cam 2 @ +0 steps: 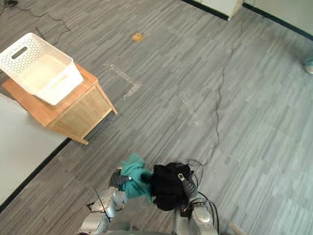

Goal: Tidy the bed and pick cloth on bed and put in laundry

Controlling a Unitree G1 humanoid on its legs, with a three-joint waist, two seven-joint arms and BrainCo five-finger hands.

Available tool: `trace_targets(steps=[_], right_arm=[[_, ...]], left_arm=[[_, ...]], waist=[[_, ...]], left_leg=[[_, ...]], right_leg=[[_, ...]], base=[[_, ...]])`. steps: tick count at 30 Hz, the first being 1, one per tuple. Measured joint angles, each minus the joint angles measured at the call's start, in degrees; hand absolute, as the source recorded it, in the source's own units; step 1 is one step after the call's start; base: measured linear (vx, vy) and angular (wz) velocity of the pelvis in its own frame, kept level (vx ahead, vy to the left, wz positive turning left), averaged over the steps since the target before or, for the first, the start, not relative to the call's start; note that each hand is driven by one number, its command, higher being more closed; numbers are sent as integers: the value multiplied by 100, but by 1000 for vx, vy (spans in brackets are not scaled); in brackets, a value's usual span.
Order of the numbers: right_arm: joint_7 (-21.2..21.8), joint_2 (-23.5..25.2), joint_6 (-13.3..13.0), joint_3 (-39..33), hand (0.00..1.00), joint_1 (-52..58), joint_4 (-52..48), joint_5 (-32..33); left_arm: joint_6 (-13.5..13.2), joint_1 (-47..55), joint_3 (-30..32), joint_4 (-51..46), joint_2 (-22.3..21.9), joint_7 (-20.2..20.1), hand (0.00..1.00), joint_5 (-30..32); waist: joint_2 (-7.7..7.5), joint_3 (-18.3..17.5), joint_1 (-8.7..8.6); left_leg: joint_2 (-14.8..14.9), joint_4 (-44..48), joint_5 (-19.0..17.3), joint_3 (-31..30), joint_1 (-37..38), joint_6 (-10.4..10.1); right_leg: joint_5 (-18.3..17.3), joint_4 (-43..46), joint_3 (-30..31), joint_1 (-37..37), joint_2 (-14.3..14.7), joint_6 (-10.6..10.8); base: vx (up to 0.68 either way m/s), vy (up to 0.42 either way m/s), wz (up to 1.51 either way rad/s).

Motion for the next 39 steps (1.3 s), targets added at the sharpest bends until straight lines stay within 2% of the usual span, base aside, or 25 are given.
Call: trace_targets(steps=[1, 2, 3, 4, 6, 8, 11, 14, 16, 17, 18, 20, 21, 22, 23, 25, 27, 29, 30, 32, 33, 34, 35, 38, 39], right_arm=[[0, -8, 6, -110, 100, -26, -14, -3], [6, -65, 26, -94, 100, 2, -11, -11], [19, -174, 32, 20, 100, 96, -10, -32], [20, -265, 13, 191, 100, 124, -26, -38], [8, -241, 9, 345, 100, -18, 13, -43], [8, -217, -8, 448, 100, -124, 16, -35], [8, -219, -32, 480, 100, -352, 16, -32], [11, -271, -32, 518, 100, -351, 16, -45], [12, -325, -33, 535, 100, -294, -3, -64], [7, -307, -28, 551, 100, -236, 3, -76], [11, -295, -28, 601, 100, -206, 16, -123], [21, -299, -28, 578, 100, -209, 25, -245], [22, -285, -29, 552, 100, -187, 25, -278], [23, -270, -33, 527, 100, -172, 23, -284], [25, -259, -39, 527, 100, -122, 24, -284], [98, -249, -56, 520, 100, 78, -18, -284], [128, -248, -79, 491, 100, 200, -59, -282], [127, -252, -88, 435, 100, 233, -64, -278], [123, -268, -89, 402, 100, 258, -64, -275], [120, -259, -94, 402, 100, 293, -81, -272], [116, -162, -92, 408, 100, 528, -138, -271], [114, -311, -31, 358, 100, 395, -23, -271], [108, -339, 6, 286, 100, 312, 25, -272], [107, -357, 26, 171, 100, 155, 20, -267], [108, -357, 27, 237, 100, 143, 20, -266]], left_arm=[[14, -115, -1, 33, 8, -4, 100, 52], [6, -95, -1, 38, -48, -10, 100, 58], [-63, 29, 17, 85, -131, -26, 100, 55], [-160, 193, 24, 83, -161, -61, 100, 44], [-172, 242, 34, 127, -144, -73, 100, -47], [-168, 313, 39, 115, -143, -72, 100, -176], [-171, 505, 0, 92, -154, -76, 100, -252], [-180, 522, -2, 66, -164, -100, 100, -290], [-177, 555, 11, -17, -210, -145, 100, -286], [-179, 607, 30, -35, -271, -165, 100, -285], [-169, 609, 112, -23, -276, -170, 100, -287], [-163, 657, 148, -13, -288, -168, 100, -286], [-163, 687, 161, -8, -277, -167, 100, -286], [-151, 691, 129, -3, -283, -154, 100, -286], [-128, 701, 122, 9, -191, -122, 100, -285], [-132, 736, 114, 10, -50, -45, 100, -283], [-139, 753, 114, 12, 12, -28, 100, -284], [-144, 721, 108, 34, 25, 10, 100, -281], [-182, 663, 97, 124, 5, 55, 100, -277], [-202, 660, 105, 207, 28, 60, 100, -271], [-209, 695, 130, 217, 152, 66, 100, -260], [-172, 572, 194, 470, -61, 98, 100, -232], [-175, 574, 209, 481, -128, 81, 100, -221], [-216, 638, 322, 480, -290, 57, 100, -248], [-215, 685, 344, 482, -297, 51, 100, -304]], waist=[[-57, 27, -27], [-73, 38, -59], [-58, 27, -97], [1, 13, -73], [123, 41, 121], [-8, 125, 317], [-95, 176, 460], [-225, 215, 602], [-294, 166, 691], [-324, 38, 765], [-559, -45, 754], [-638, -73, 783], [-638, -80, 765], [-653, -86, 725], [-639, -103, 675], [-540, -193, 588], [-447, -258, 432], [-288, -246, 324], [-199, -243, 249], [-191, -284, 192], [-375, -380, 144], [-33, -345, 227], [-14, -352, 237], [-8, -360, 208], [-74, -313, 246]], left_leg=[[-71, 387, 620, -150, -126, -35], [-101, 642, 1049, -185, -146, 176], [-79, 1514, 2220, -210, -382, 482], [212, 2919, 2577, -205, -901, 585], [498, 5071, 1779, -194, -1969, 813], [378, 5612, 1328, -153, -2558, 709], [-54, 4922, 866, -25, -3556, 309], [-324, 3054, 735, 895, -4023, 557], [-371, 2020, 809, 2058, -3998, 670], [-492, 1624, 732, 2693, -3792, 1801], [-817, 1531, 597, 2626, -3732, 2008], [-1101, 1398, 375, 2283, -3425, 2206], [-1231, 1297, 225, 1961, -3150, 2098], [-1332, 1189, 92, 1673, -2848, 1945], [-1407, 1005, -19, 1289, -2350, 1873], [-1331, 450, -22, 602, -1500, 1815], [-1164, 247, -13, 196, -1208, 1800], [-885, 203, -12, -133, -955, 1798], [-641, 261, -18, -373, -859, 1785], [-352, 377, 13, -640, -824, 1129], [-265, 404, -136, -933, -703, 643], [123, 479, -110, -1150, -633, 544], [160, 485, 89, -1220, -666, 499], [330, 1238, 1331, -1555, -1082, 572], [481, 2262, 1895, -1517, -1631, 564]], right_leg=[[-614, 682, -21, -97, -156, -12], [-868, 1030, -76, -37, -239, -50], [-1279, 1147, -236, 391, -273, -94], [-1555, 505, -229, 1125, -53, -12], [-1568, -67, -138, 1899, 377, -136], [-1586, -528, 80, 2553, 521, -164], [-1718, -1310, 320, 3447, 587, -137], [-2062, -1661, 263, 4051, 440, 68], [-2367, -1723, 26, 4395, 350, 334], [-2578, -1604, -76, 4543, 290, 542], [-2666, -1174, -227, 4439, 83, 659], [-2552, 326, -308, 4091, -101, 849], [-2245, 1440, -316, 3793, -221, 1179], [-2190, 2613, -307, 3481, -336, 1237], [-2224, 3979, -332, 3042, -547, 1134], [-2476, 4696, -509, 2252, -829, 598], [-2592, 4497, -403, 1659, -884, 496], [-2647, 3834, -35, 1005, -843, 572], [-2618, 2873, 346, 644, -774, 702], [-1981, 944, 1053, 464, -692, 991], [-503, -127, 1546, 590, -792, 1230], [-471, 395, 1369, 569, -527, 934], [-680, 683, 1321, 477, -474, 827], [-1502, 1150, 771, 745, -443, 500], [-1637, 877, 452, 1221, -412, 395]], base=[[644, -405, -2], [634, -512, 54], [668, -523, 32], [648, -486, 6], [589, -349, -51], [514, -279, -64], [561, -183, -49], [566, -49, 5], [681, -37, 56], [717, -82, 96], [728, -94, 105], [742, -70, 118], [740, -76, 136], [846, -227, 151], [691, -272, 151], [732, -364, 153], [590, -420, 138], [592, -535, 114], [399, -464, 102], [507, -672, 132], [621, -898, 115], [527, -759, 97], [398, -656, 53], [345, -624, 77], [282, -440, 95]])
